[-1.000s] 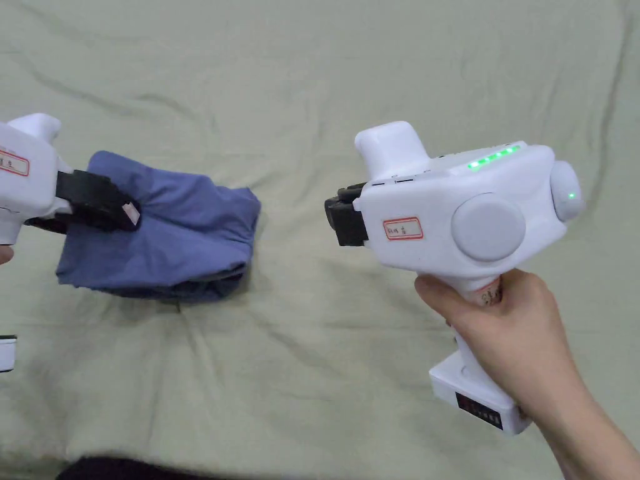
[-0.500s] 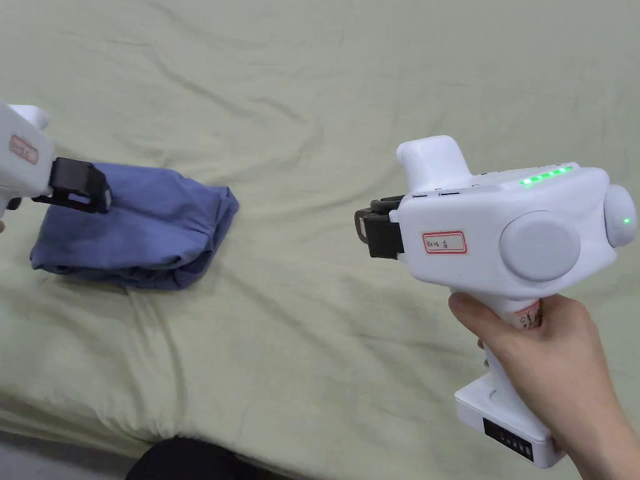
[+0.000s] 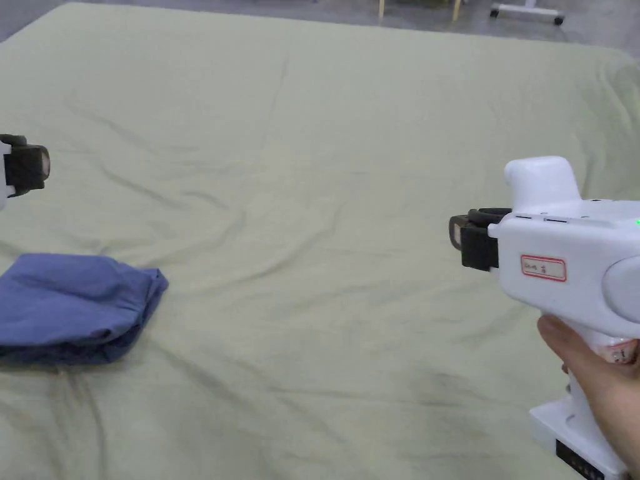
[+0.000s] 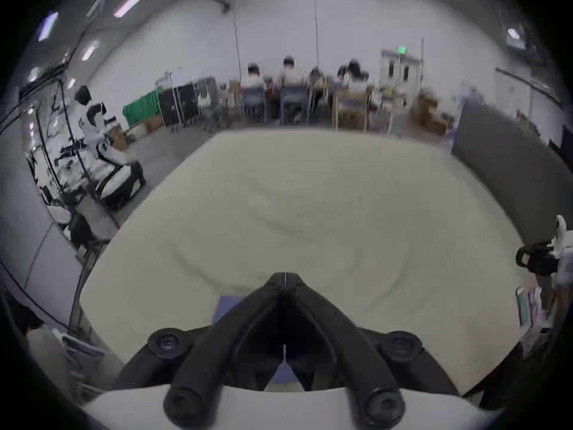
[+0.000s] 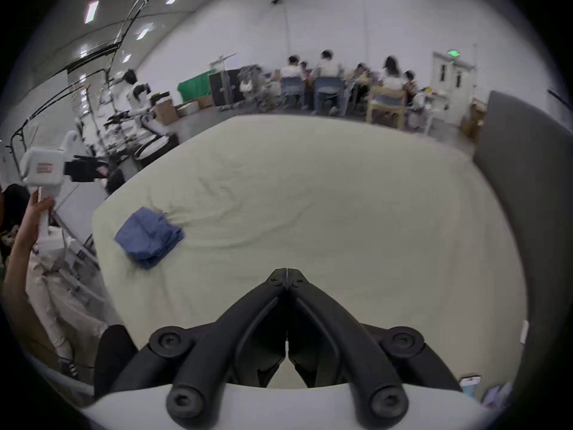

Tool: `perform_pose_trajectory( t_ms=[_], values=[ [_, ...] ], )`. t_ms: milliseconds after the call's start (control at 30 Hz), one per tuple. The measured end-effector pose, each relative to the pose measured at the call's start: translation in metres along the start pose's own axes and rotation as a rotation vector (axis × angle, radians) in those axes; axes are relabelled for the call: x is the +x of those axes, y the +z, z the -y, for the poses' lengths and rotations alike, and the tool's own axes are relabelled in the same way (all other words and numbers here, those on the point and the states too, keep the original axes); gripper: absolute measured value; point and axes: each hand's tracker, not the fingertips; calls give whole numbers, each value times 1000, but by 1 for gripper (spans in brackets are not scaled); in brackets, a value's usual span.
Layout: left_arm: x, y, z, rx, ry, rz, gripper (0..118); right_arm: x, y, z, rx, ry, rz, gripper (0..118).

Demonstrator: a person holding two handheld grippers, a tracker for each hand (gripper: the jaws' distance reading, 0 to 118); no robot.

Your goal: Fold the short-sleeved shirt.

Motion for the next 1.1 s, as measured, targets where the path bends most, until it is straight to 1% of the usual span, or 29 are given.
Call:
perform_pose_trajectory(
  t_ms=[67, 167, 233, 267, 333, 400, 433, 467, 500, 533, 567, 600, 700, 767, 900, 1100],
  values=[
    [36, 19, -13, 89, -4, -10, 0, 22, 28, -9, 54, -7, 66, 2],
    [88, 46, -32, 208, -18, 45, 0, 49, 69, -23, 160, -25, 155, 2],
    [118, 59, -46, 279, -64, 78, 0, 58, 95, -32, 222, 12, 246, 2],
    [129, 64, -52, 299, -86, 71, 0, 58, 106, -35, 260, 22, 282, 2],
    [153, 76, -61, 313, -94, 50, 0, 64, 126, -41, 321, 12, 289, 2],
    [165, 86, -69, 326, -82, 42, 0, 69, 137, -44, 369, -4, 306, 2],
    [170, 90, -70, 346, -60, 36, 7, 68, 140, -45, 380, -9, 314, 3],
    [173, 93, -71, 351, -54, 32, 38, 68, 143, -46, 389, -10, 328, 21],
    [174, 94, -73, 347, -58, 34, 103, 67, 141, -49, 373, -10, 336, 76],
    [177, 94, -69, 352, -66, 86, 118, 67, 139, -49, 367, -12, 341, 110],
    [177, 93, -75, 377, -66, 52, 118, 66, 142, -47, 375, -8, 339, 118],
    [179, 95, -78, 381, -71, 55, 118, 64, 145, -44, 412, -1, 344, 118],
    [182, 100, -75, 380, -76, 53, 118, 62, 144, -48, 415, 1, 348, 118],
    [183, 99, -76, 362, -76, 61, 118, 64, 146, -52, 412, -18, 329, 118],
    [181, 101, -73, 352, -79, 61, 118, 63, 145, -54, 429, -41, 338, 118],
    [172, 107, -66, 352, -39, 45, 118, 66, 146, -55, 427, -50, 338, 118]
  ],
)
